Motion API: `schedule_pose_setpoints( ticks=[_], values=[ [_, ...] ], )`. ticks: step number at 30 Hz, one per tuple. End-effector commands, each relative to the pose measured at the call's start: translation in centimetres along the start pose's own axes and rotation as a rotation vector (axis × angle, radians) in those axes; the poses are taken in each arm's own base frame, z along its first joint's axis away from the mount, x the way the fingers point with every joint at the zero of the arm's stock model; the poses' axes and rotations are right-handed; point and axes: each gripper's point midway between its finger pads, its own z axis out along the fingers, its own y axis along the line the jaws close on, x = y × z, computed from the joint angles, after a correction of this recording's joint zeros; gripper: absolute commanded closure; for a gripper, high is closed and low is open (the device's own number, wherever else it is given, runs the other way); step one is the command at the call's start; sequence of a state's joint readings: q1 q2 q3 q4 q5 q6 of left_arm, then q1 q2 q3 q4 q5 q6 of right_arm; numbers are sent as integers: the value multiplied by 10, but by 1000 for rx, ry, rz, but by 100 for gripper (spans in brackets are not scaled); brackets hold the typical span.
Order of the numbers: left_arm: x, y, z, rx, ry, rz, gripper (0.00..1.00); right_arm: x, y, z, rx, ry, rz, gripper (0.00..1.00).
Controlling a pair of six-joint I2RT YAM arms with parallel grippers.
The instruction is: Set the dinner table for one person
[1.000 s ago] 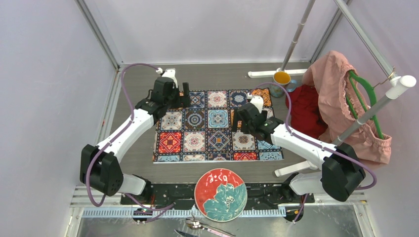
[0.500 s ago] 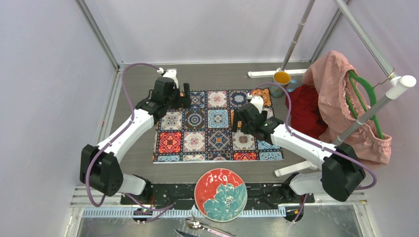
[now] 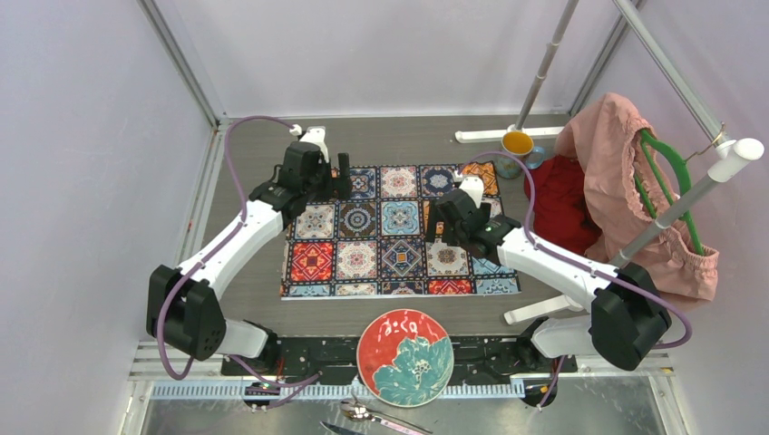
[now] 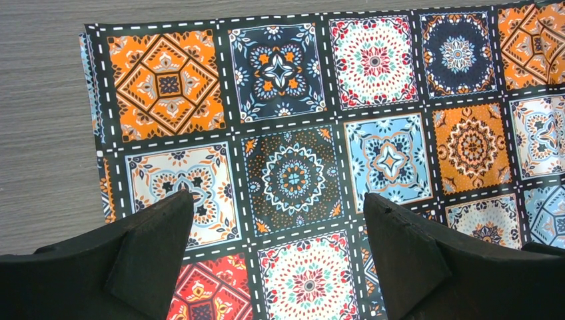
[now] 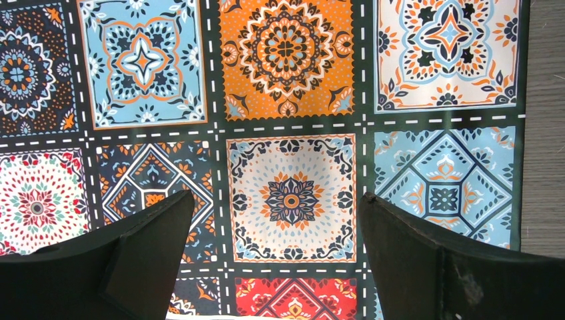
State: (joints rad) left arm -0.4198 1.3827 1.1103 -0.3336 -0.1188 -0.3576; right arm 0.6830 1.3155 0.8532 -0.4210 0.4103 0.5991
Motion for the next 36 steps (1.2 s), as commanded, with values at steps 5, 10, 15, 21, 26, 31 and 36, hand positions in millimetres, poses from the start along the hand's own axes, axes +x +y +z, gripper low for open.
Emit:
schedule_pose_setpoints(
  ticks=[5, 10, 15, 21, 26, 31, 36],
  values=[
    [-19, -8, -19, 36, -61, 15, 0, -17, 3, -6, -19, -58, 33, 0],
    [-19, -6, -20, 28, -63, 20, 0, -15, 5, -3, -18, -44, 27, 0],
    [-21, -4, -22, 18, -74, 18, 0, -13, 4, -3, -17, -42, 27, 0],
    [-73, 24, -59, -148, -258, 8, 0, -12, 5, -2, -18, -38, 23, 0],
    [-142, 50, -140, -277, -582, -17, 0, -12, 6, -2, -26, -41, 27, 0],
    [-126, 65, -158, -300, -655, -42, 0, -14, 5, -1, -18, -48, 23, 0],
    [-93, 72, -138, -325, -549, -51, 0, -14, 3, -2, -10, -50, 21, 1]
  ],
)
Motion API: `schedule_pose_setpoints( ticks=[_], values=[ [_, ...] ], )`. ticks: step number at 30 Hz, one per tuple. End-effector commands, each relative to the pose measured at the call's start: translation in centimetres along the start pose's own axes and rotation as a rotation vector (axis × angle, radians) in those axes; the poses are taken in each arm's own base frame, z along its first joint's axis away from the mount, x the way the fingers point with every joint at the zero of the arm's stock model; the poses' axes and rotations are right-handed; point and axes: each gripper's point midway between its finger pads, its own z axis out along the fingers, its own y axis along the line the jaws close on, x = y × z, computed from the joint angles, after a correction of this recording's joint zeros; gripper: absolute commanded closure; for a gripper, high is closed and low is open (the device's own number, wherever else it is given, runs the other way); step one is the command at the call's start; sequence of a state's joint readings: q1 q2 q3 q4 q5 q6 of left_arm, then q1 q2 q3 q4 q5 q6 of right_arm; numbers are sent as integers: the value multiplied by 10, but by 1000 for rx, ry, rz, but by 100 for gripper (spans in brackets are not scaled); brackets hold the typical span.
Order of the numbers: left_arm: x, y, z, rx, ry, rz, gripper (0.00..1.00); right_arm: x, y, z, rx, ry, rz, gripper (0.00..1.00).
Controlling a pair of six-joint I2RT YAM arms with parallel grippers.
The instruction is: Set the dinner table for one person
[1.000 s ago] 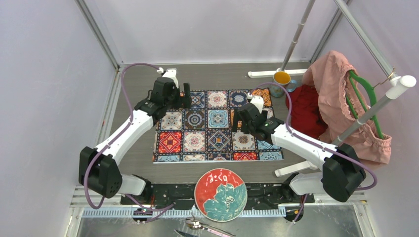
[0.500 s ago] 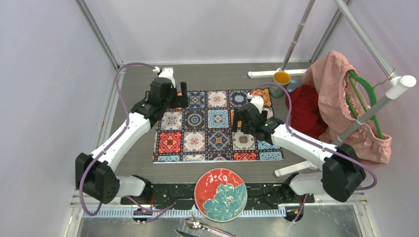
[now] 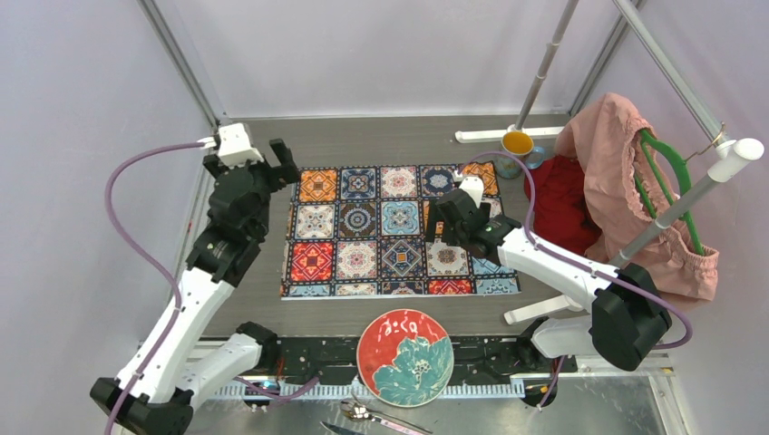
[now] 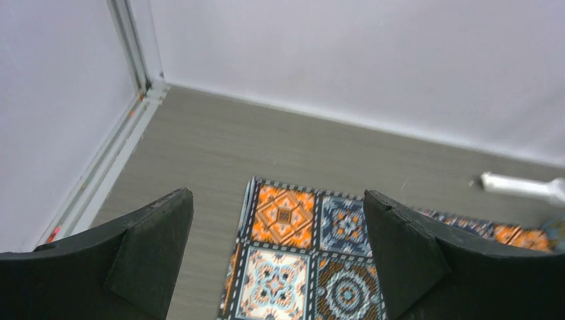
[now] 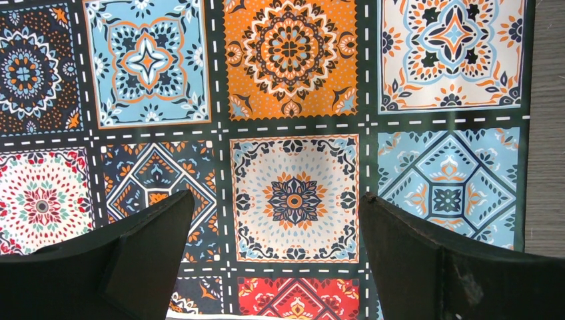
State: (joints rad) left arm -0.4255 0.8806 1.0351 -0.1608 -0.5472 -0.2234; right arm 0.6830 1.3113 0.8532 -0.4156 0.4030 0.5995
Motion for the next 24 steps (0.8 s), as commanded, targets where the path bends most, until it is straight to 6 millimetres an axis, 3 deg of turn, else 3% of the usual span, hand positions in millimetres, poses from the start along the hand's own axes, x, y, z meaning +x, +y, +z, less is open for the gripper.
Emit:
schedule_pose_setpoints(
  ticks=[1, 24],
  values=[
    [47, 7, 10, -56, 110, 49, 0, -13, 1, -2, 0, -48, 21, 0],
    [91, -25, 23, 63, 252, 22, 0, -26, -2, -8, 3, -105, 27, 0]
  ],
)
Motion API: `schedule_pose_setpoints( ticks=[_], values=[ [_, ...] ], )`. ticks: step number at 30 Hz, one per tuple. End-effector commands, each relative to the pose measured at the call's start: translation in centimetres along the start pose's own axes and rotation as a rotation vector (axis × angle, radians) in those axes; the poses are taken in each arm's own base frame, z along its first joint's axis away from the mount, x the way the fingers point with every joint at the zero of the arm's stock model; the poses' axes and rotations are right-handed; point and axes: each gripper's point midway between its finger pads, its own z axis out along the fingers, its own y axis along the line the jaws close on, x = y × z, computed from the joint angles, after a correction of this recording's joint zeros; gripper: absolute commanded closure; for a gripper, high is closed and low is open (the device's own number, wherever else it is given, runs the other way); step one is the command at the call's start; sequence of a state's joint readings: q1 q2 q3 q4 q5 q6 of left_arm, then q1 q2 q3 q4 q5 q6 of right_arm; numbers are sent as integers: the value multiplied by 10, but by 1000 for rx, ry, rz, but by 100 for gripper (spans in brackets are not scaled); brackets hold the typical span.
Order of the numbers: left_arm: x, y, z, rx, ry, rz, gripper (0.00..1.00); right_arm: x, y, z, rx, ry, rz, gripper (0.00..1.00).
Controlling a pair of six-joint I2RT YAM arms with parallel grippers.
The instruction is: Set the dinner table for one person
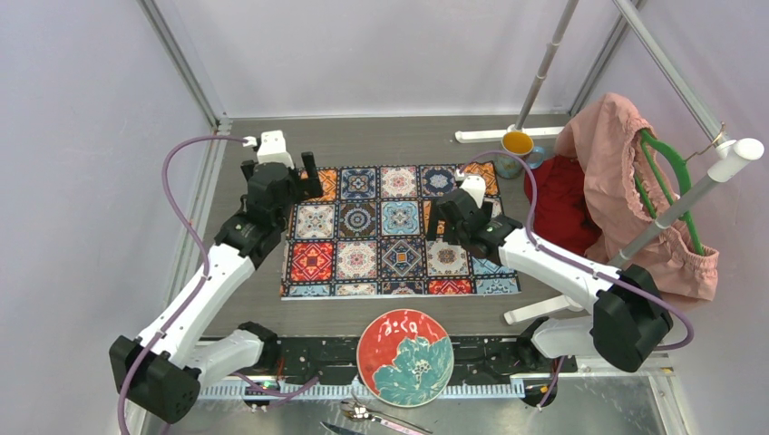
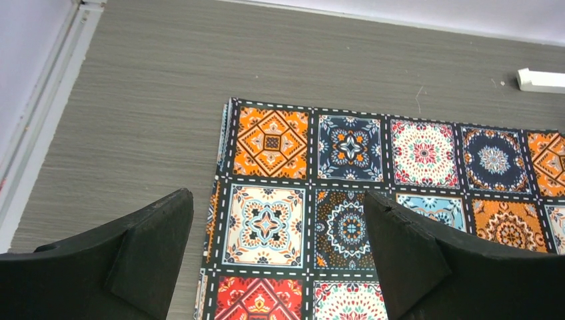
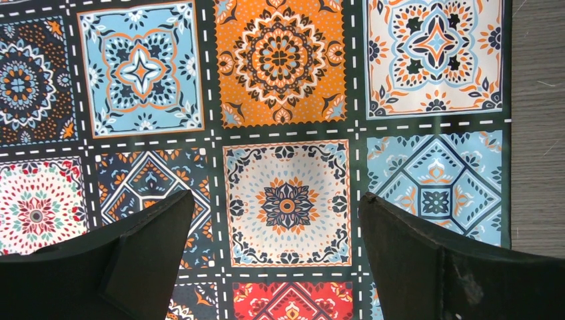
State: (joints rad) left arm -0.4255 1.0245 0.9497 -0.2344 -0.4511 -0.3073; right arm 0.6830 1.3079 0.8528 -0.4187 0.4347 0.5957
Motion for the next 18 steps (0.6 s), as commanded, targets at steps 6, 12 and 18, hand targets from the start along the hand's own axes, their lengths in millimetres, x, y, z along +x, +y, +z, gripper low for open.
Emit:
schedule_pose_setpoints(
  ticks=[6, 12, 18],
  values=[
    [-10, -11, 5, 25, -4, -23, 0, -25, 4, -11, -32, -82, 29, 0],
    [-10, -12, 5, 25, 9, -13, 0, -22, 6, -9, -38, -74, 27, 0],
    [-10, -13, 4, 35, 9, -17, 0, -22, 7, -10, -45, -73, 30, 0]
  ],
)
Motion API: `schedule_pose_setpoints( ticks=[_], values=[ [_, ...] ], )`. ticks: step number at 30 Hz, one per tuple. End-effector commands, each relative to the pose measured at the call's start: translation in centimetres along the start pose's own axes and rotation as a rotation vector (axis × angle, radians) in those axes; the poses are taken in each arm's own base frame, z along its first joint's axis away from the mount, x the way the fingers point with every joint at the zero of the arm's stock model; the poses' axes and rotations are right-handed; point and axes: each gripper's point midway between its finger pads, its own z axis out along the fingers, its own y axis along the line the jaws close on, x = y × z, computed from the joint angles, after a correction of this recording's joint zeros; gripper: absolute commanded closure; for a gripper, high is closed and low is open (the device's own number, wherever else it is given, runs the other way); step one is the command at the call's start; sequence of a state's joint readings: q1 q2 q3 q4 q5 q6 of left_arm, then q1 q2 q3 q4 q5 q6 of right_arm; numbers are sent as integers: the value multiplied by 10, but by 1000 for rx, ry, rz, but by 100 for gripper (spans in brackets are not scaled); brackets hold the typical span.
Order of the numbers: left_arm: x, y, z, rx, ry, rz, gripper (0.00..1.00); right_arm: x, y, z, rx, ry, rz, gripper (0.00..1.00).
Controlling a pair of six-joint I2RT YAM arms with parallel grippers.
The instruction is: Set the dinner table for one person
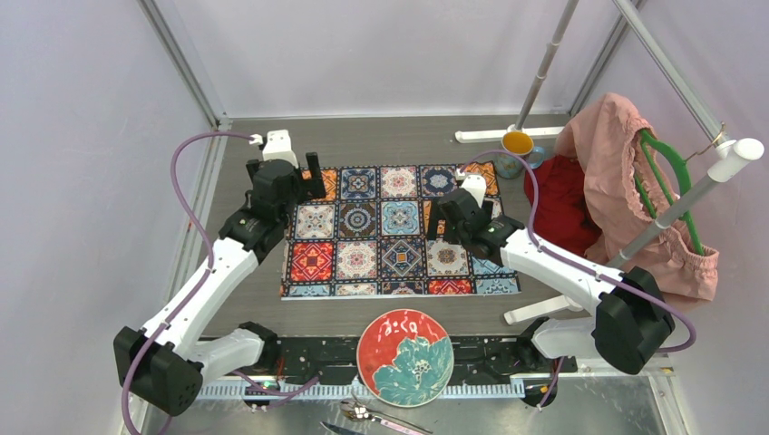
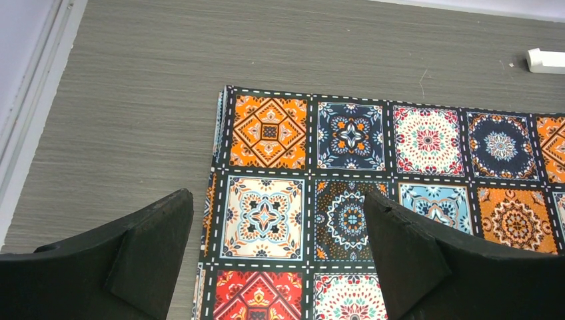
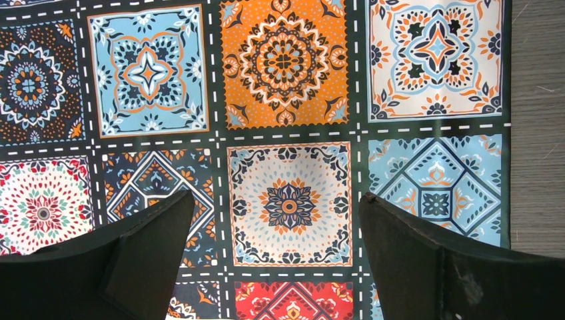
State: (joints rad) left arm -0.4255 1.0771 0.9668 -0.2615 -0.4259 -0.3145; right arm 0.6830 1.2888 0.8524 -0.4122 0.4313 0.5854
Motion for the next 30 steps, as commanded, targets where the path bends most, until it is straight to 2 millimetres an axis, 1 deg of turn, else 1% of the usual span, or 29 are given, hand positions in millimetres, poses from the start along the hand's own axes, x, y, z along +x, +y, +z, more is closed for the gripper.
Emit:
schedule_pose_setpoints(
  ticks=[1, 10, 20, 30],
  values=[
    [-24, -7, -7, 28, -52, -36, 0, -17, 5, -6, -29, -56, 30, 0],
    [-24, -5, -10, 28, -52, -30, 0, -15, 6, -5, -32, -51, 31, 0],
    [-20, 4, -13, -3, -49, -3, 0, -13, 6, -3, -28, -43, 31, 0],
    [-16, 8, -15, -12, -46, 20, 0, -9, 6, 3, -13, -29, 24, 1]
  ],
)
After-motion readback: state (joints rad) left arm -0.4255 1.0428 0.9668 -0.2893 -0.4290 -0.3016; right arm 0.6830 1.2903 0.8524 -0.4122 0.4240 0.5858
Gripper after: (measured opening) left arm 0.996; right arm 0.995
